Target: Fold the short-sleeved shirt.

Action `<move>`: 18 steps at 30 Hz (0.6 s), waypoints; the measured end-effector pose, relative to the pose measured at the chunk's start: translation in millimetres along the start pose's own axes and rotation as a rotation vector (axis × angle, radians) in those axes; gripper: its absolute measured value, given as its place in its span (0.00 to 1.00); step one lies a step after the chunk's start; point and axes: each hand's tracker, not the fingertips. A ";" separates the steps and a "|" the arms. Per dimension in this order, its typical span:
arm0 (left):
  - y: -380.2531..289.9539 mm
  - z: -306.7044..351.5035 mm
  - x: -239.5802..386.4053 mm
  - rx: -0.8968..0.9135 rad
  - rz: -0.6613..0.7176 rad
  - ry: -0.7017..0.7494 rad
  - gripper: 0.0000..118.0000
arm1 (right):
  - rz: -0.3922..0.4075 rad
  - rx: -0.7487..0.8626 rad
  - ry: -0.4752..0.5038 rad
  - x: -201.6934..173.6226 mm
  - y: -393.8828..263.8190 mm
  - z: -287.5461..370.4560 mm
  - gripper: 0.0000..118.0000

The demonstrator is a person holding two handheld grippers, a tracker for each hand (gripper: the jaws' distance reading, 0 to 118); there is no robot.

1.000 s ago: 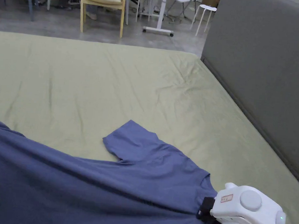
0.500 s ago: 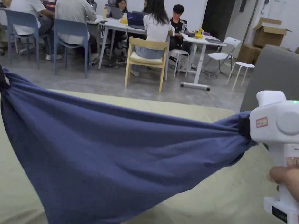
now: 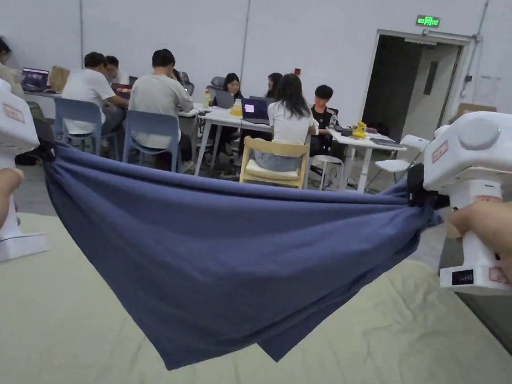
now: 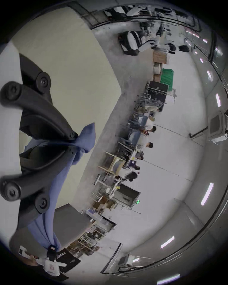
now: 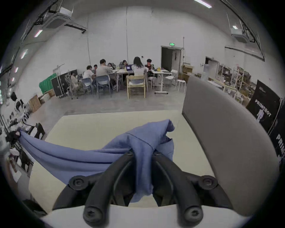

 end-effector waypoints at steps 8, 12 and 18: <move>-130.2 -46.3 -58.4 -0.223 0.084 -0.020 0.02 | -0.015 -0.123 0.038 12.1 -141.7 -73.3 0.14; -228.7 -18.3 -90.7 -0.401 0.156 0.016 0.02 | -0.007 -0.242 0.055 22.6 -259.7 -83.1 0.14; -335.5 56.0 -147.9 -0.555 0.056 0.055 0.02 | 0.016 -0.394 0.049 47.5 -406.1 -42.2 0.14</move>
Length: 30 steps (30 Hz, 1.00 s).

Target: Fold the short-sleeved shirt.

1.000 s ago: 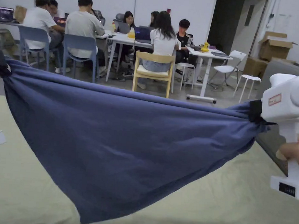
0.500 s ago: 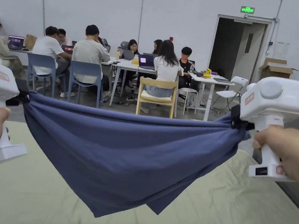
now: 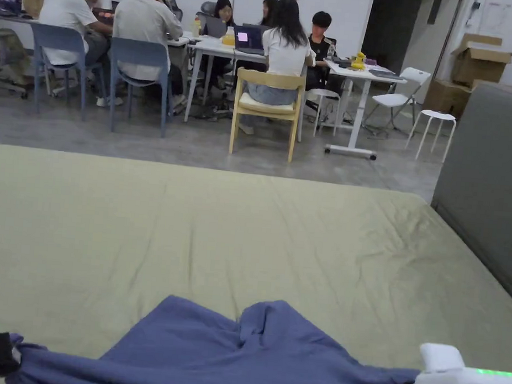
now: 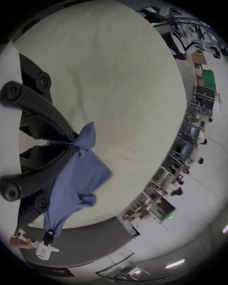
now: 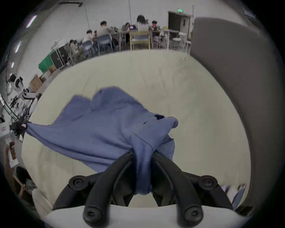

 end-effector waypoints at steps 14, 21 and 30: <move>-128.4 -19.4 -112.0 -0.222 0.065 0.086 0.02 | -0.105 -0.235 0.045 33.0 -138.2 -30.3 0.14; -119.0 13.9 -65.8 -0.184 0.055 0.028 0.98 | -0.082 -0.220 -0.077 23.4 -112.4 2.0 0.92; -134.7 114.2 -15.8 0.023 -0.104 0.098 0.97 | -0.015 0.163 0.054 -39.5 -70.7 119.8 0.98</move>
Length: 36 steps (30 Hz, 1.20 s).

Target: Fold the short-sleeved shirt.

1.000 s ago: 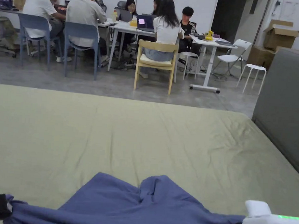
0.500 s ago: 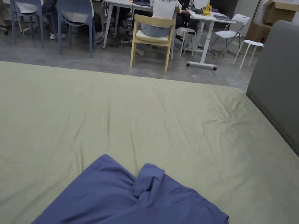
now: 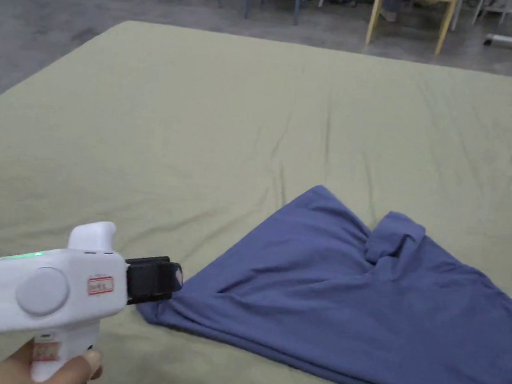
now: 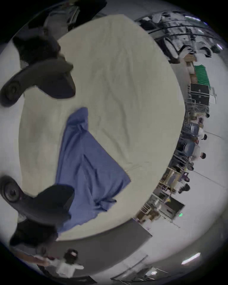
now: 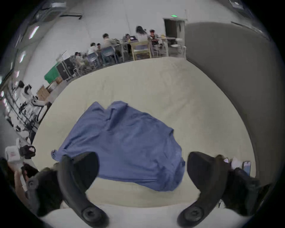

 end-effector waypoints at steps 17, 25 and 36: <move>5.9 -139.4 -10.2 -0.137 -0.060 0.181 0.92 | 0.023 -0.053 0.084 -37.5 -26.3 -34.9 0.02; -20.3 -109.1 -5.4 -0.025 0.071 0.054 0.01 | 0.167 -0.075 0.000 -19.6 29.0 -96.1 0.02; -7.4 -107.4 -2.1 -0.023 0.107 -0.033 0.01 | 0.186 -0.380 0.026 16.9 110.1 -307.4 0.99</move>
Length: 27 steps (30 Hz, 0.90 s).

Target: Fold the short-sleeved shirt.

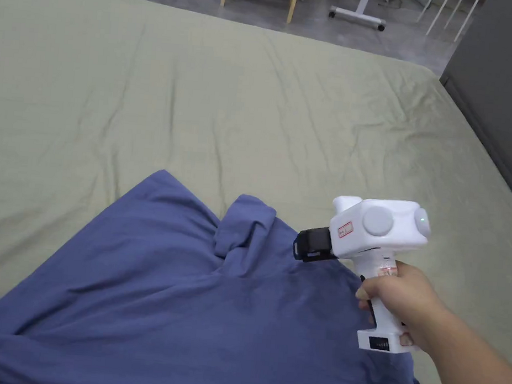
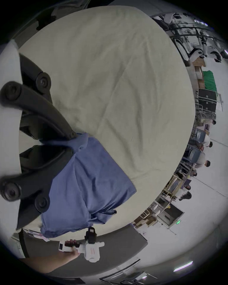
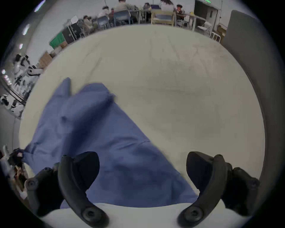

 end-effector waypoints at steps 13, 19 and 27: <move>-3.9 10.8 7.6 -0.005 0.031 -0.001 0.01 | 0.205 0.094 -0.067 -54.5 -45.7 25.0 0.03; 34.1 17.6 19.2 0.016 0.051 -0.067 0.01 | 0.222 0.379 -0.043 -47.8 -53.7 162.2 0.03; 185.8 74.8 99.4 0.274 0.033 -0.227 0.01 | 0.170 0.707 -0.178 -4.5 15.2 362.3 0.03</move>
